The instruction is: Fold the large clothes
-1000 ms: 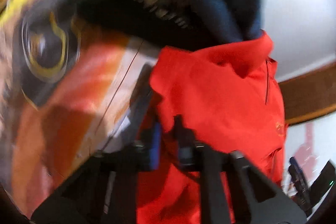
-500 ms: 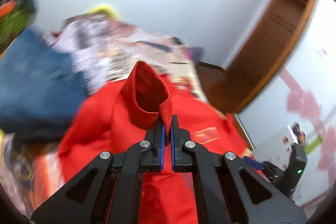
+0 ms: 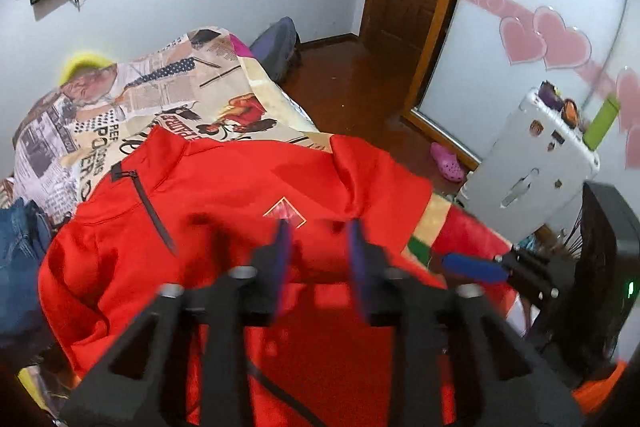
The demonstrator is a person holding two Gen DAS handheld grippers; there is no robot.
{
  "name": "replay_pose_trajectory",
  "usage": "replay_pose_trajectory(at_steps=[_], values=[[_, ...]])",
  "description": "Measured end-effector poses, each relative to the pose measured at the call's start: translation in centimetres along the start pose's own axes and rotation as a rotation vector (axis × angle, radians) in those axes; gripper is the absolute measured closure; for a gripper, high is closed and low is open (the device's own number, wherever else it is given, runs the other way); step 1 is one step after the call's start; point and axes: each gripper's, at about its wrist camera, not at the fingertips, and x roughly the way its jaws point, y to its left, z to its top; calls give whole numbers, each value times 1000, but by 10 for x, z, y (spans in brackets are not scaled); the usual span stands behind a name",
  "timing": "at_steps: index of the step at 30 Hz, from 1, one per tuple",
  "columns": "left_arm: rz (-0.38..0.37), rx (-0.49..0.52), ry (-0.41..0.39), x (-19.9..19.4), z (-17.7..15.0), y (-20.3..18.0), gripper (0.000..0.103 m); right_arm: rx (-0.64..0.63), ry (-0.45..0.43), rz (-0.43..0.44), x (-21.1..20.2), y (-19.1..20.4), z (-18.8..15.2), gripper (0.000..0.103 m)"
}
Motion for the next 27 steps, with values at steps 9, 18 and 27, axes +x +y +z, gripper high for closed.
replay_pose_trajectory(at_steps=[9, 18, 27], values=[[219, -63, -11, -48, -48, 82, 33, 71, 71, 100, 24, 3, 1, 38], [336, -265, 184, -55, -167, 184, 33, 111, 164, 74, 68, 2, 4, 38], [337, -327, 298, -31, -243, 205, 30, -2, 167, -62, 84, 10, 22, 71]])
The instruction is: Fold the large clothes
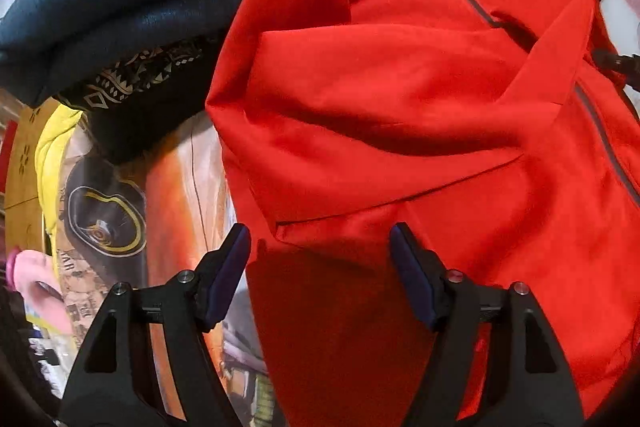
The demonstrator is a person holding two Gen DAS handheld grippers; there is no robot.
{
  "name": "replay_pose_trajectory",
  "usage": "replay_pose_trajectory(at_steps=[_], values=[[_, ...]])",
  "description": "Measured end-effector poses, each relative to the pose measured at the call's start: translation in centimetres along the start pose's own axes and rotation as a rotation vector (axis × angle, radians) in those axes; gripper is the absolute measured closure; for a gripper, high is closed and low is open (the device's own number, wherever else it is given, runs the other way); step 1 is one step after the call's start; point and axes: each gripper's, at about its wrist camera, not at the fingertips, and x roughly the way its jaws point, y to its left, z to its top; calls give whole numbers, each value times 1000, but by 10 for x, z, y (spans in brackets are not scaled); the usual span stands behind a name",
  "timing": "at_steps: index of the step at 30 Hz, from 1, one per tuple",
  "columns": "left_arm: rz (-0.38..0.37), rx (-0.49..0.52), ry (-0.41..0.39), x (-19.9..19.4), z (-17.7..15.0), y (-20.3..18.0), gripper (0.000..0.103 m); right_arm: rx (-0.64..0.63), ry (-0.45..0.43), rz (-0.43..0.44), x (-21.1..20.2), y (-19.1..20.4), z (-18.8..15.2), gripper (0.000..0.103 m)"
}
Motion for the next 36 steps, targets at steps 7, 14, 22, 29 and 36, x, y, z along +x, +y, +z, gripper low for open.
replay_pose_trajectory(at_steps=[7, 14, 22, 29, 36], values=[[75, 99, -93, 4, 10, -19, 33, -96, -86, -47, -17, 14, 24, 90], [60, 32, -145, -7, 21, -11, 101, -111, -307, -146, -78, 10, 61, 92], [26, -71, -251, -55, 21, 12, 101, -136, -350, -215, -94, -4, 46, 92], [-24, -68, -122, -21, 1, 3, 101, -81, -189, -204, -60, -32, 9, 91], [-22, -67, -54, -7, -9, -4, 96, -48, -69, -152, -61, -54, -21, 81]])
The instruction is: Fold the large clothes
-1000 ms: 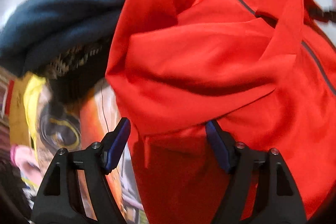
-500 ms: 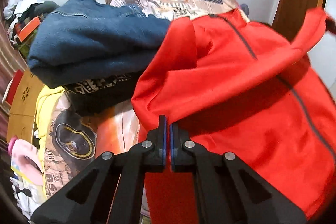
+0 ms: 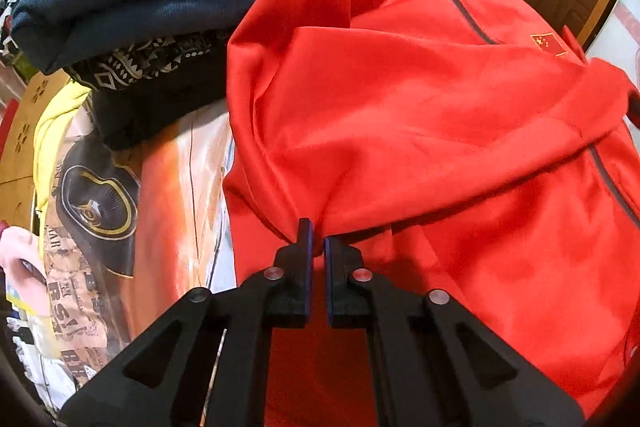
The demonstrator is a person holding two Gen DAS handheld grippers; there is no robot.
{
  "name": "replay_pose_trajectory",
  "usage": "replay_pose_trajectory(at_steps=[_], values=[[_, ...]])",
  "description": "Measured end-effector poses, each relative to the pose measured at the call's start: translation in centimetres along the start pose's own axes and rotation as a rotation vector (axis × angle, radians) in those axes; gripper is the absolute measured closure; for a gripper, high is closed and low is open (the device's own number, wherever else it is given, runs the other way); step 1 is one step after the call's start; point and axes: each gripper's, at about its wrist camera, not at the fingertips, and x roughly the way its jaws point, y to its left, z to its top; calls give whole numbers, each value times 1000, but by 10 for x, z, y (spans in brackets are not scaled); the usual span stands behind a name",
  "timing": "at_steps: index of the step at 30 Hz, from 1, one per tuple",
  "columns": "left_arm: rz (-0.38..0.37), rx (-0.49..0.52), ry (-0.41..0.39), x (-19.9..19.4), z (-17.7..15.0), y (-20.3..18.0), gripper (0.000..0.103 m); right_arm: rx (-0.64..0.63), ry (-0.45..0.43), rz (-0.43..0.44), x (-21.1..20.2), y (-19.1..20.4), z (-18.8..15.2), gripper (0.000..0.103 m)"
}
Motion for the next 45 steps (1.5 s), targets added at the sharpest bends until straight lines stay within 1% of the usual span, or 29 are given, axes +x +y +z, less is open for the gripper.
replay_pose_trajectory(at_steps=[1, 2, 3, 5, 8, 11, 14, 16, 17, 18, 19, 20, 25, 28, 32, 37, 40, 45], values=[[3, 1, 7, -1, 0, -1, 94, -3, 24, -5, 0, -2, -4, 79], [2, -1, 16, -2, 1, -2, 88, -3, 40, -9, 0, -4, -7, 74], [-4, -2, 18, -5, 2, -3, 80, 0, 53, -15, -1, -7, -11, 69], [-7, 4, 6, -13, 4, -6, 68, 4, 64, -22, -3, -11, -15, 62], [1, 23, -26, -30, 9, -10, 62, 16, 56, -23, -10, -19, -21, 56], [3, 23, -79, -52, 20, -15, 53, 36, 39, -13, -18, -27, -22, 55], [-4, 15, -125, -69, 37, -20, 52, 59, 3, -12, -29, -35, -20, 54], [-14, 16, -157, -76, 48, -25, 49, 80, -24, -8, -35, -40, -15, 53], [-13, 20, -168, -78, 53, -27, 46, 92, -37, 1, -37, -43, -14, 50], [-8, 26, -180, -79, 59, -31, 44, 113, -55, 15, -40, -48, -11, 46], [-5, 34, -187, -79, 65, -36, 44, 134, -68, 26, -41, -52, -8, 44], [-4, 38, -187, -76, 69, -39, 44, 149, -73, 33, -41, -56, -7, 42], [-15, 49, -141, -48, 85, -60, 44, 218, -64, 78, -27, -70, 3, 42], [-34, 35, -92, -24, 91, -70, 44, 270, -26, 104, -8, -80, 4, 42], [-61, -1, -41, 2, 93, -72, 44, 348, 46, 154, 23, -92, 3, 42], [-65, -58, 19, 29, 92, -70, 44, 461, 127, 261, 62, -105, 4, 42], [-50, -71, 21, 37, 92, -69, 44, 545, 157, 311, 81, -117, 7, 42], [-24, -69, 4, 42, 96, -70, 39, 584, 154, 319, 97, -127, 19, 42]])
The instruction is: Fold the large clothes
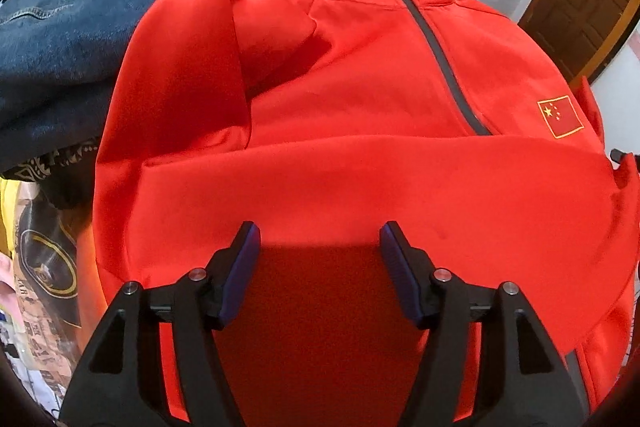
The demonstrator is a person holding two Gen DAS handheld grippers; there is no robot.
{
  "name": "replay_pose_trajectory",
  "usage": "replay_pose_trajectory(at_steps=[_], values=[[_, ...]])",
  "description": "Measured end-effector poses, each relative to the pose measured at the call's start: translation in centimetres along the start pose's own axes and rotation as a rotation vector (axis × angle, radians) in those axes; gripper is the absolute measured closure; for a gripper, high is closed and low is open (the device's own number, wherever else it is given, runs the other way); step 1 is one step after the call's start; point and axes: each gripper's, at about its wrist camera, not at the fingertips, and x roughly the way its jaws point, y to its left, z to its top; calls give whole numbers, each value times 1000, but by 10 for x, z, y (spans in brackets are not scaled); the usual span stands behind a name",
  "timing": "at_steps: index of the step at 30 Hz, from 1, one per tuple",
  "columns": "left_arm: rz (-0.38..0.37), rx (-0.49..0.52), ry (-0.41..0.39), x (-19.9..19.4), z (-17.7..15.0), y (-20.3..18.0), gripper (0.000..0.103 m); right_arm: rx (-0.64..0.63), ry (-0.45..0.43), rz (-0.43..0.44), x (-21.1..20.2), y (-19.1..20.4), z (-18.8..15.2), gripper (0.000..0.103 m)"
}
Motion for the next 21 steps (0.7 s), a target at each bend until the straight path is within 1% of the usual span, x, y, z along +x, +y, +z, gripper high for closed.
replay_pose_trajectory(at_steps=[2, 4, 7, 10, 12, 13, 15, 17, 20, 21], values=[[12, 7, -8, 2, 1, -3, 38, 29, 8, -9, 9, -5, 7, 42], [18, 12, -13, 4, 2, -4, 37, 26, 11, -39, 15, -6, 15, 43], [18, 17, -22, 5, 2, -5, 36, 16, 1, -91, 19, -9, 27, 50], [12, 10, -23, 8, 4, -2, 36, 43, -18, -149, 21, -17, 40, 64], [14, 8, -23, 8, 5, -2, 36, 64, -35, -184, 22, -19, 47, 90], [16, 9, -23, 8, 5, -2, 36, 83, -43, -181, 19, -21, 50, 93], [19, 11, -25, 6, 1, -3, 36, 104, -79, -137, 8, -18, 52, 95], [20, 12, -24, 4, 0, -3, 36, 68, -130, -119, -8, -5, 51, 96], [21, 9, -20, 0, -1, 0, 37, -48, -225, -93, -44, 29, 44, 97], [26, 11, -22, -2, -2, 1, 37, -106, -261, -78, -59, 46, 41, 97]])
